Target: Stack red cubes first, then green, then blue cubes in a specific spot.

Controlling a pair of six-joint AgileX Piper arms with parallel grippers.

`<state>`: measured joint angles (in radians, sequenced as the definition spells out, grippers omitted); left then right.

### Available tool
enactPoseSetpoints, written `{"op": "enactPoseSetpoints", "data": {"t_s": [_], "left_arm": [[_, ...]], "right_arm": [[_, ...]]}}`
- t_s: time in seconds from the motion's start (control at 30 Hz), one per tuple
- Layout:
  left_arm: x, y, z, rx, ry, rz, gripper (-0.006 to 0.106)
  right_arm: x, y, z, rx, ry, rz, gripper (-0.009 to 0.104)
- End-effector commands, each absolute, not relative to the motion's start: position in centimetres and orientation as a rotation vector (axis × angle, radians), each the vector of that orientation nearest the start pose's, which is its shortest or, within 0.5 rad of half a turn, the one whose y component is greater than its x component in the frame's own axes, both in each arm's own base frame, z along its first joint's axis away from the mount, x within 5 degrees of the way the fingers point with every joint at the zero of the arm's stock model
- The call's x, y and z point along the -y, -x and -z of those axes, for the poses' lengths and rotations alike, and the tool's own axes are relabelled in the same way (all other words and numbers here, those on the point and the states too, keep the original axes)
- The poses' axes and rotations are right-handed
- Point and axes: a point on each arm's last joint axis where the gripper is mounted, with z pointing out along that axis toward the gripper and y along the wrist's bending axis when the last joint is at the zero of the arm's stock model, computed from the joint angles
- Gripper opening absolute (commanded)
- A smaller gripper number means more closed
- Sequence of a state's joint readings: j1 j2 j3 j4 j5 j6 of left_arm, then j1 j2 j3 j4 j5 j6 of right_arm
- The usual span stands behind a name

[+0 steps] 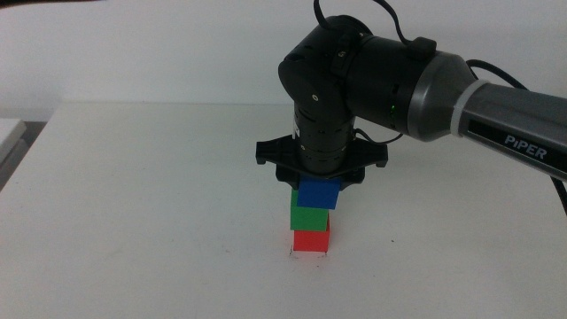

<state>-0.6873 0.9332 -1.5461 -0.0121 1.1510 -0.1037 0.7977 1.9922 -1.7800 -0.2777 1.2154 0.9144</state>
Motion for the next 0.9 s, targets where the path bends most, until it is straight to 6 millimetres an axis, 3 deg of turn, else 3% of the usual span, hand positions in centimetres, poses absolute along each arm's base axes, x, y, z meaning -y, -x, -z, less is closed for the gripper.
{"op": "enactPoseSetpoints", "data": {"t_s": [0.0, 0.43, 0.57, 0.6, 0.63, 0.7, 0.8, 0.87], "left_arm": [[7.7, -9.4, -51.4, -1.951, -0.584, 0.492, 0.094], [7.7, -9.4, -51.4, -1.951, -0.584, 0.492, 0.094], [7.7, -9.4, -51.4, -1.951, -0.584, 0.492, 0.094], [7.7, -9.4, -51.4, -1.951, -0.584, 0.492, 0.094], [7.7, -9.5, -51.4, -1.948, -0.584, 0.493, 0.094], [7.7, -9.5, -51.4, -1.948, -0.584, 0.493, 0.094], [7.7, -9.5, -51.4, -1.948, -0.584, 0.493, 0.094], [7.7, -9.5, -51.4, -1.948, -0.584, 0.493, 0.094]], "right_arm": [[-28.4, -31.3, -27.1, -2.789, -0.081, 0.013, 0.01], [-29.0, -31.6, -26.3, -2.778, -0.04, -0.006, 0.011], [-29.2, -31.7, -25.8, -2.792, -0.035, 0.0, 0.041], [-29.2, -31.7, -25.8, -2.792, -0.032, 0.0, 0.051], [-29.1, -31.7, -25.8, -2.788, -0.03, 0.002, 0.07], [-29.1, -31.8, -25.9, -2.777, -0.024, 0.016, 0.085], [-28.9, -31.7, -26.7, -2.754, -0.023, -0.003, 0.093], [-28.5, -31.2, -28.8, -2.709, -0.017, -0.058, 0.093]]}}
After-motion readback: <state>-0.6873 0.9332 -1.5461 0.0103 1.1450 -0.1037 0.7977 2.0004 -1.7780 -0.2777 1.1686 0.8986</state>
